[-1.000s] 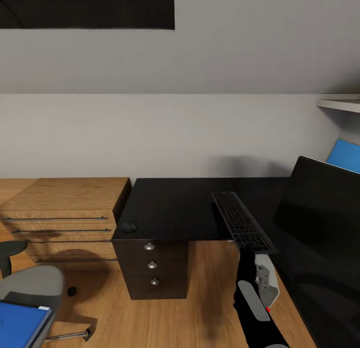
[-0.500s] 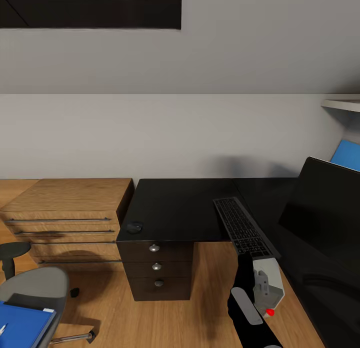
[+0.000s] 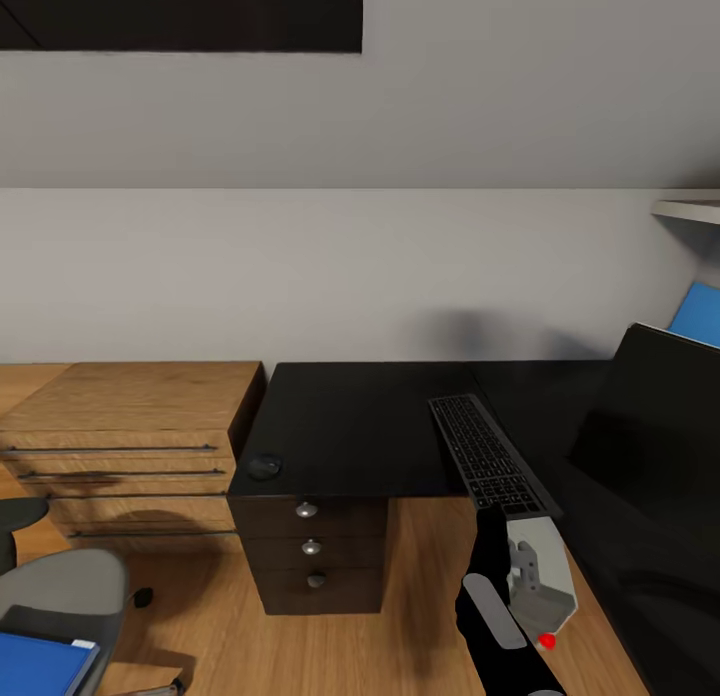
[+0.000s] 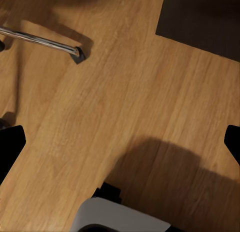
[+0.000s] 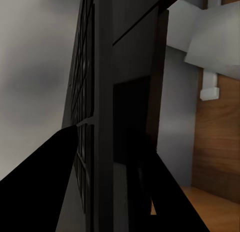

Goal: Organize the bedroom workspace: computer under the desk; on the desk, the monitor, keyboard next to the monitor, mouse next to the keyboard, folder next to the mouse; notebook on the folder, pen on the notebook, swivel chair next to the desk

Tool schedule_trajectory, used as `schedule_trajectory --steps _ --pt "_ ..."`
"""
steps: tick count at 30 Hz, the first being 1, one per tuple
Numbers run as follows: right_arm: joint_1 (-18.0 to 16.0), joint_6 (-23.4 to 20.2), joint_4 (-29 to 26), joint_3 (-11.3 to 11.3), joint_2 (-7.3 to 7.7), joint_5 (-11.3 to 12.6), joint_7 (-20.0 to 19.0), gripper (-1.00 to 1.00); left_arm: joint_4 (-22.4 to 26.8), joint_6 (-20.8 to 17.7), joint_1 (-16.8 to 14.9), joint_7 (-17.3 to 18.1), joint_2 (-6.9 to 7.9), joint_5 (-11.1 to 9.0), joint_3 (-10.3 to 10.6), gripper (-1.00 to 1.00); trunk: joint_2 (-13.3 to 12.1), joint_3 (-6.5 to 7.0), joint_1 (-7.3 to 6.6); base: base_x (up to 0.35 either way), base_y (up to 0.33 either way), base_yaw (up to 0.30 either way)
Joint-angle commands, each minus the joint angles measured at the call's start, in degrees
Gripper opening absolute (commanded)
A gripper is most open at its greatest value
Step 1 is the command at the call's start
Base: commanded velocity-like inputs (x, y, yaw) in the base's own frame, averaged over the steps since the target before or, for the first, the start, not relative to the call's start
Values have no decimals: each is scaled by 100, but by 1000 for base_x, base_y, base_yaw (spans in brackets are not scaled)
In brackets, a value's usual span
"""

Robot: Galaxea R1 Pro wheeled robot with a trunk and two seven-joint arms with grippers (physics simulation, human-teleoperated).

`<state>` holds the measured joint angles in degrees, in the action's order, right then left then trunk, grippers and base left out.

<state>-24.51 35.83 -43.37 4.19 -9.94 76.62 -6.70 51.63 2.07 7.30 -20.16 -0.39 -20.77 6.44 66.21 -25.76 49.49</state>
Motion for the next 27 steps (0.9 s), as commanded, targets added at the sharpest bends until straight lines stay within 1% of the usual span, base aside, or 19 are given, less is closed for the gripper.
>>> schedule_trajectory --steps 1,5,22,27 --pt "-1 -10 48 20 -5 282 160 -100 -7 21 0 -32 4 -59 21 100 2 -5 1 167 0 0" --pt "-1 -17 48 20 -5 290 160 -100 -22 22 0 -32 4 -57 23 100 2 -5 1 156 0 0" --pt "-1 -40 48 21 -5 292 160 -100 -31 21 0 -32 4 -50 23 100 2 -5 1 13 0 0" --pt "-1 -41 48 21 -5 292 160 -100 -31 21 0 -34 -33 -50 24 100 2 -5 1 77 75 0"
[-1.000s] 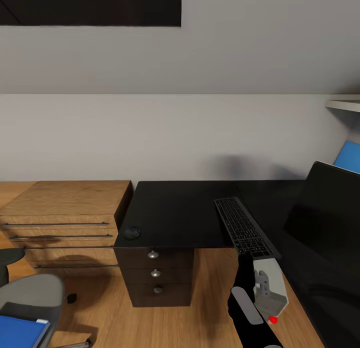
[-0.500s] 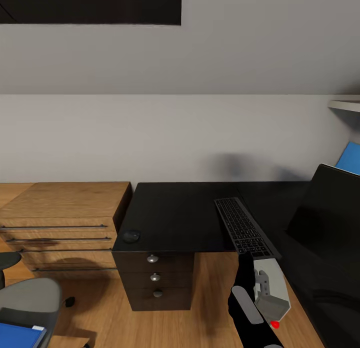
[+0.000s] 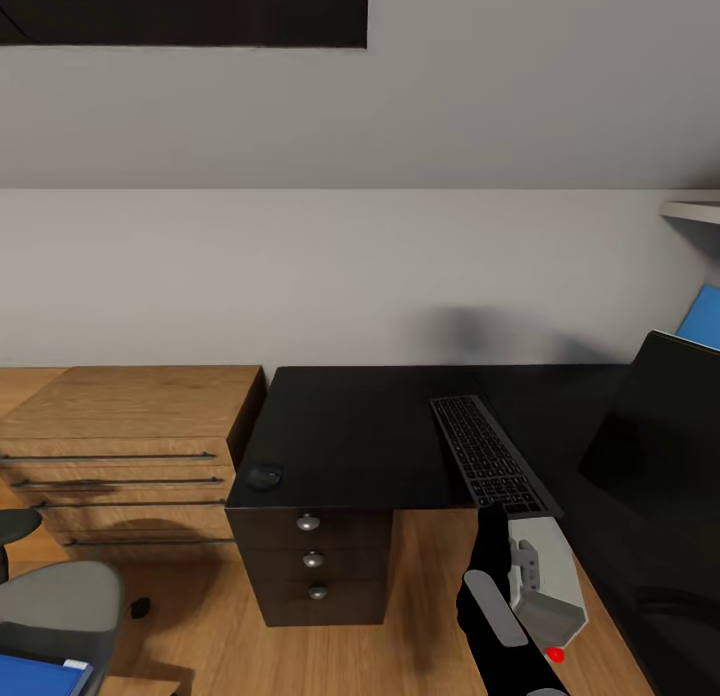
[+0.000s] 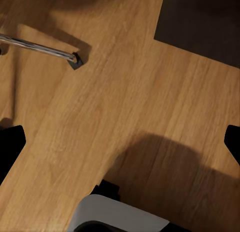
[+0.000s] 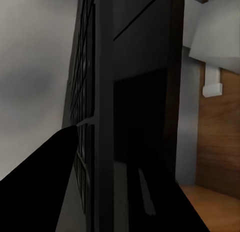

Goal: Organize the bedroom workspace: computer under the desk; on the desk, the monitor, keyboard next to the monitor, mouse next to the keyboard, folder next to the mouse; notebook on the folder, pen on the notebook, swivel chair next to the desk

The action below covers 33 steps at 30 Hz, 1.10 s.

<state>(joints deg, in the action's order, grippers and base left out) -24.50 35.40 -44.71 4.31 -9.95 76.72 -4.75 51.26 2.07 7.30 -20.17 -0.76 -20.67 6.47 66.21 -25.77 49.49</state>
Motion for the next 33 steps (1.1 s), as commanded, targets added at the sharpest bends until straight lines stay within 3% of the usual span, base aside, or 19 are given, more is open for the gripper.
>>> schedule_trajectory --steps 1,28,29,33 --pt "-2 2 182 8 -5 282 -35 -100 7 22 0 -32 1 -60 21 100 3 -5 2 26 23 0" --pt "-2 -6 182 1 -5 282 -35 -100 -4 22 0 -31 -3 -60 21 100 3 -5 2 -6 25 0" --pt "-2 -6 182 1 -5 284 -35 100 -5 22 0 -31 -3 -60 21 100 3 -5 2 0 0 0" --pt "-2 -6 182 0 -5 282 -35 100 -4 20 0 -31 -3 -60 21 100 3 -5 2 0 0 0"
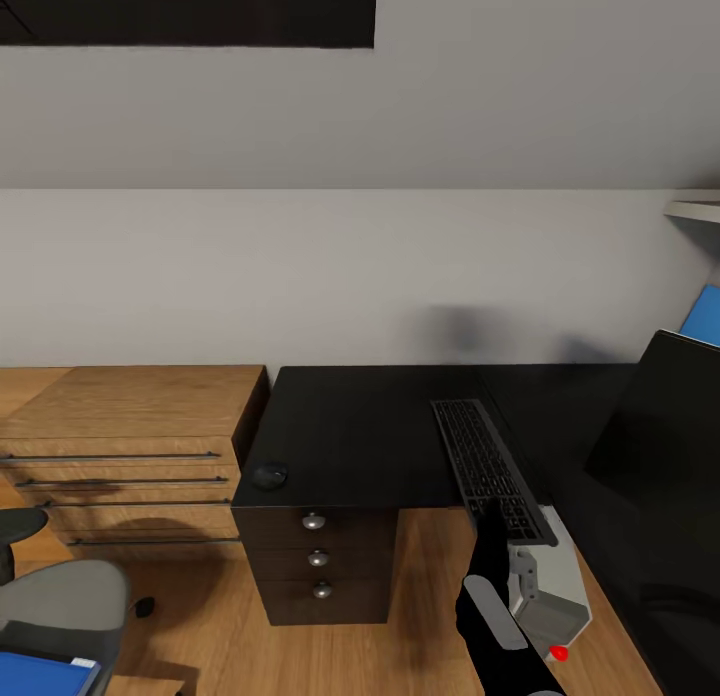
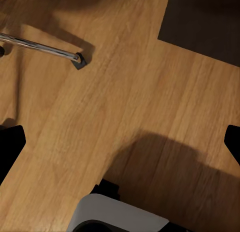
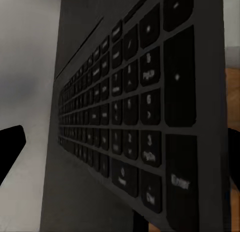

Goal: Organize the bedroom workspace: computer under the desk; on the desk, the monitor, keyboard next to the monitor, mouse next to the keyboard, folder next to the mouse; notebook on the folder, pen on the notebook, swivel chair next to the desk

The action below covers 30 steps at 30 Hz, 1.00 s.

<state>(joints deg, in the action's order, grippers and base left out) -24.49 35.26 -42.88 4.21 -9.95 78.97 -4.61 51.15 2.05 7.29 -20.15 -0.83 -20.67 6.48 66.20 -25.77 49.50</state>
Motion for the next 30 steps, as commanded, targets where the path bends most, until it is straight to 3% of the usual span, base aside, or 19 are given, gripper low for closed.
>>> schedule_trajectory --steps 1,14,30 --pt "-3 8 -1 10 -4 57 -49 100 8 22 0 -33 4 -60 20 100 3 -5 0 0 0 0" --pt "-3 8 -1 19 -4 57 -49 100 1 22 0 -33 4 -60 20 100 3 -5 0 -6 0 0" --pt "-3 11 -1 19 -4 57 -49 100 1 23 0 -33 4 -60 20 100 3 -5 0 -200 0 0"
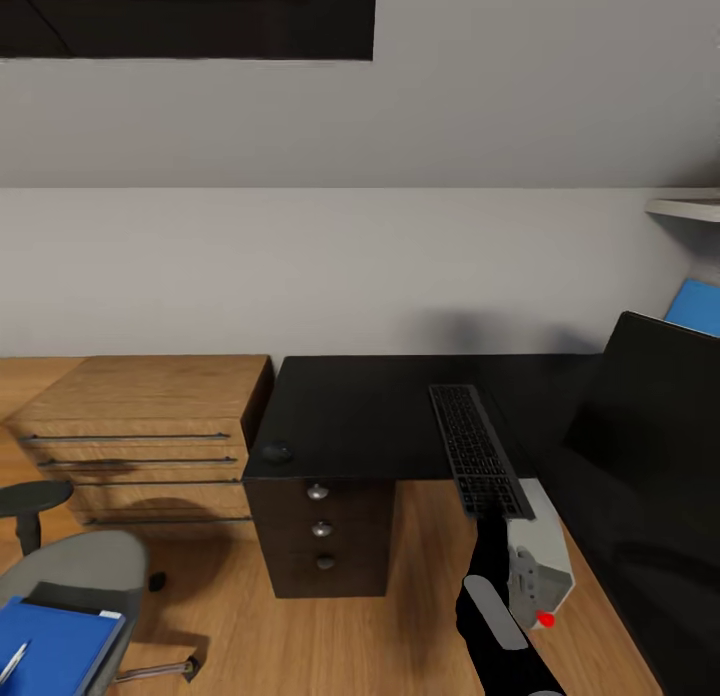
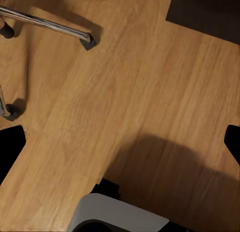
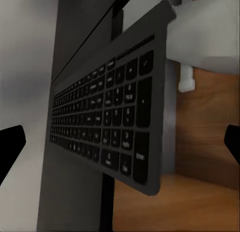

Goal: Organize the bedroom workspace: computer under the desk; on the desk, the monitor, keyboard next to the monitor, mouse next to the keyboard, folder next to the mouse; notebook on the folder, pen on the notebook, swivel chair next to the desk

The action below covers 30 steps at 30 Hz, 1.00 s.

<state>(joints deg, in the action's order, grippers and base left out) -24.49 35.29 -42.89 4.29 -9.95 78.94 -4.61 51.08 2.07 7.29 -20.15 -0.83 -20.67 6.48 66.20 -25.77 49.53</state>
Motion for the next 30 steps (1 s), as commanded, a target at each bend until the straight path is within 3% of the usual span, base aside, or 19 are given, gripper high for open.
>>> schedule_trajectory --steps 1,21,26,28,29,30 --pt "-3 9 0 11 -4 60 -48 100 7 22 0 -33 4 -60 20 100 4 -5 -3 -311 0 0" --pt "-3 -99 40 -59 -4 54 -52 100 7 20 0 -34 8 -60 17 100 4 -5 -3 -294 0 0" --pt "-3 -140 133 -447 -4 41 -70 100 7 25 0 -39 11 -56 9 100 4 -5 -3 -110 0 0" --pt "0 -144 169 -698 -4 33 -78 100 7 27 0 -40 13 -54 5 100 4 -5 -3 -48 0 0" --pt "2 -143 220 -979 -4 17 -86 100 7 28 0 -40 16 -53 1 100 -36 13 -25 -27 0 0" --pt "5 -142 256 -1121 -4 8 -89 100 7 29 0 -41 16 -53 -1 100 -76 31 -47 -22 0 0"
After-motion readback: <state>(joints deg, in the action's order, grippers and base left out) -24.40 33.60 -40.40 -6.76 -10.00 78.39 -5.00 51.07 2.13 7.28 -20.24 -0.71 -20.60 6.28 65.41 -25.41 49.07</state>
